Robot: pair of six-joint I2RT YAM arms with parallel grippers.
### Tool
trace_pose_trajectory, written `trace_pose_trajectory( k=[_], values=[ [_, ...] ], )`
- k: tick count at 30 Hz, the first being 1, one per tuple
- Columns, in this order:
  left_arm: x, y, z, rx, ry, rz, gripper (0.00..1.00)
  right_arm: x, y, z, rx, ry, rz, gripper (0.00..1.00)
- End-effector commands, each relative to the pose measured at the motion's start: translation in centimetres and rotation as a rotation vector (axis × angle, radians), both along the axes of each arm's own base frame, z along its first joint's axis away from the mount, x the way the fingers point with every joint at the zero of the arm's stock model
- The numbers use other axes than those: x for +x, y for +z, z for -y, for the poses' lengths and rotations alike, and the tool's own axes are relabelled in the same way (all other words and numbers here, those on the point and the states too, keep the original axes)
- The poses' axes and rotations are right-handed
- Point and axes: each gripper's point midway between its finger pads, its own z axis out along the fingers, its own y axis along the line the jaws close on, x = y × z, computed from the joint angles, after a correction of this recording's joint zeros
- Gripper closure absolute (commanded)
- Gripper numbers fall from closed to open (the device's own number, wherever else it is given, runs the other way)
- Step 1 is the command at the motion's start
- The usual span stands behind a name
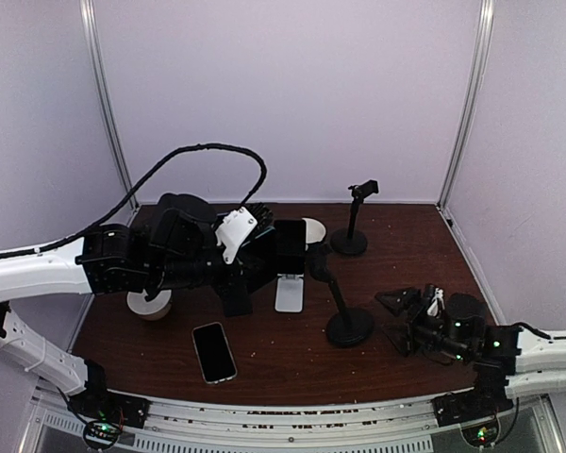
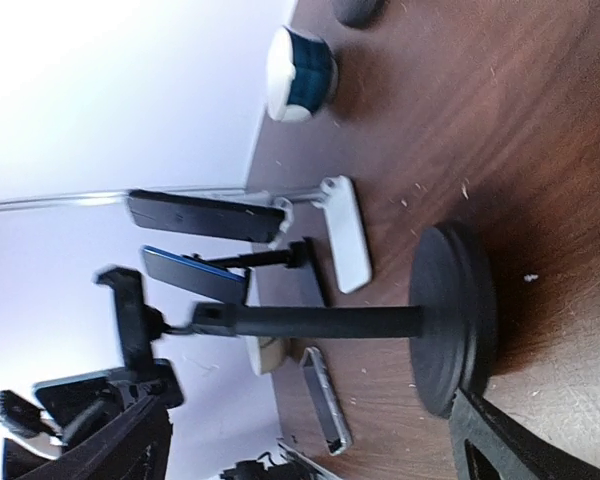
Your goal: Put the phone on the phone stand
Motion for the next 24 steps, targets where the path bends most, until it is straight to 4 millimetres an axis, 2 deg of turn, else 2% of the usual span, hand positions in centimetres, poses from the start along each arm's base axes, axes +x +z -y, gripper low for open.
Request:
trace_pose_trajectory(
  k=[1, 3, 6, 7, 9, 11, 13, 15, 16, 17, 21, 24],
  values=[
    [0.2, 4.4, 0.9, -0.108, -0.003, 0.065, 1.0, -1.9, -5.4, 9.7, -0.341, -0.197, -0.139, 0.0],
    [0.2, 4.7, 1.2, -0.11, -0.011, 0.069, 1.0, -2.8, -7.3, 10.7, -0.267, -0.224, -0.198, 0.0],
    [0.0, 4.7, 1.6, -0.109, -0.026, 0.07, 1.0, -3.3, -8.3, 10.7, -0.227, -0.207, -0.202, 0.0],
    [-0.1, 4.7, 1.7, -0.107, -0.029, 0.069, 1.0, -2.9, -7.5, 10.6, -0.24, -0.198, -0.146, 0.0],
    [-0.1, 4.4, 1.8, -0.095, -0.032, 0.064, 1.0, -1.7, -4.0, 10.6, -0.344, -0.156, 0.012, 0.0],
    [-0.2, 4.4, 1.8, -0.092, -0.033, 0.063, 1.0, -0.9, -1.1, 11.9, -0.606, -0.098, 0.092, 0.0],
    [-0.2, 4.5, 1.7, -0.098, -0.033, 0.063, 1.0, 0.4, 1.2, 11.1, -0.873, 0.07, 0.139, 0.0],
    [-0.2, 4.7, 1.6, -0.101, -0.031, 0.066, 1.0, 2.0, 2.3, 10.2, -1.037, 0.209, 0.095, 0.0],
    [-0.2, 4.8, 1.5, -0.099, -0.028, 0.065, 1.0, 3.3, 4.2, 10.0, -1.092, 0.221, 0.099, 0.0],
    [-0.3, 4.8, 1.4, -0.097, -0.028, 0.065, 1.0, 4.2, 5.1, 10.3, -1.149, 0.214, 0.1, 0.0],
    [-0.5, 4.9, 0.9, -0.103, -0.025, 0.065, 1.0, 7.0, 7.7, 11.2, -1.107, 0.187, 0.164, 0.0],
    [-0.4, 4.7, 0.6, -0.097, -0.019, 0.069, 1.0, 7.8, 7.8, 10.6, -1.127, 0.317, 0.212, 0.0]
  ],
)
